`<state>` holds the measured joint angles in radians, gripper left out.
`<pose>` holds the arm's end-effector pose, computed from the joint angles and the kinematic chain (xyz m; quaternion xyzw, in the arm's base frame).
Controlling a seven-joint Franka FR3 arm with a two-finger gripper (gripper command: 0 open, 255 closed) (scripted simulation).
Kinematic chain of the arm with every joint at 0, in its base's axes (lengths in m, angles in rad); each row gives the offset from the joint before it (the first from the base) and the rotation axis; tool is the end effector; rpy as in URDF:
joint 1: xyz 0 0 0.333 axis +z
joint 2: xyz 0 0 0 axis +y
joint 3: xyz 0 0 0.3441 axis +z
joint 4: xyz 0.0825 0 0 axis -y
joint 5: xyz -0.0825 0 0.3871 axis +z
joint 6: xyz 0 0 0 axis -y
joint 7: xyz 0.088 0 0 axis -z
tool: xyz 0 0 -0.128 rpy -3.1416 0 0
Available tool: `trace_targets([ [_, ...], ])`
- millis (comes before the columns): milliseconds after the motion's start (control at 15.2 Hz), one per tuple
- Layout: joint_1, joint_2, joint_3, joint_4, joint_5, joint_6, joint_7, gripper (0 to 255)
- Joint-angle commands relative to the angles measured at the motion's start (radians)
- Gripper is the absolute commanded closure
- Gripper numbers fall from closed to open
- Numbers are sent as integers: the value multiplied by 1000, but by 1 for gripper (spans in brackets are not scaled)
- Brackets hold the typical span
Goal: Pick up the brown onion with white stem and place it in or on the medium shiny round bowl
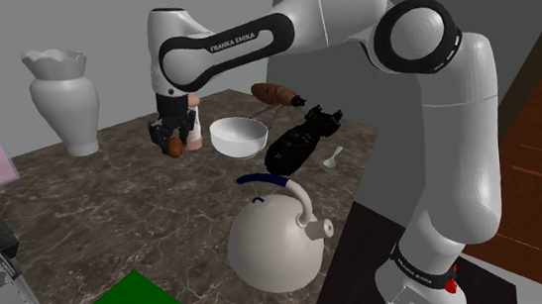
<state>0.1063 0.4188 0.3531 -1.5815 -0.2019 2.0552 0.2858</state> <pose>0.6429 0.2661 0.4192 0.9925 0.1129 0.0464 0.0047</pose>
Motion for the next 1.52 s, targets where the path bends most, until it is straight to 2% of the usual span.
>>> trace_targets([
  [0, 0, -9, 2, 15, 4, -23, -3, 255],
  [1254, 12, -31, 12, 229, 22, -257, -26, 255],
  [1452, -49, -95, 1, 141, 52, -226, -91, 255],
])
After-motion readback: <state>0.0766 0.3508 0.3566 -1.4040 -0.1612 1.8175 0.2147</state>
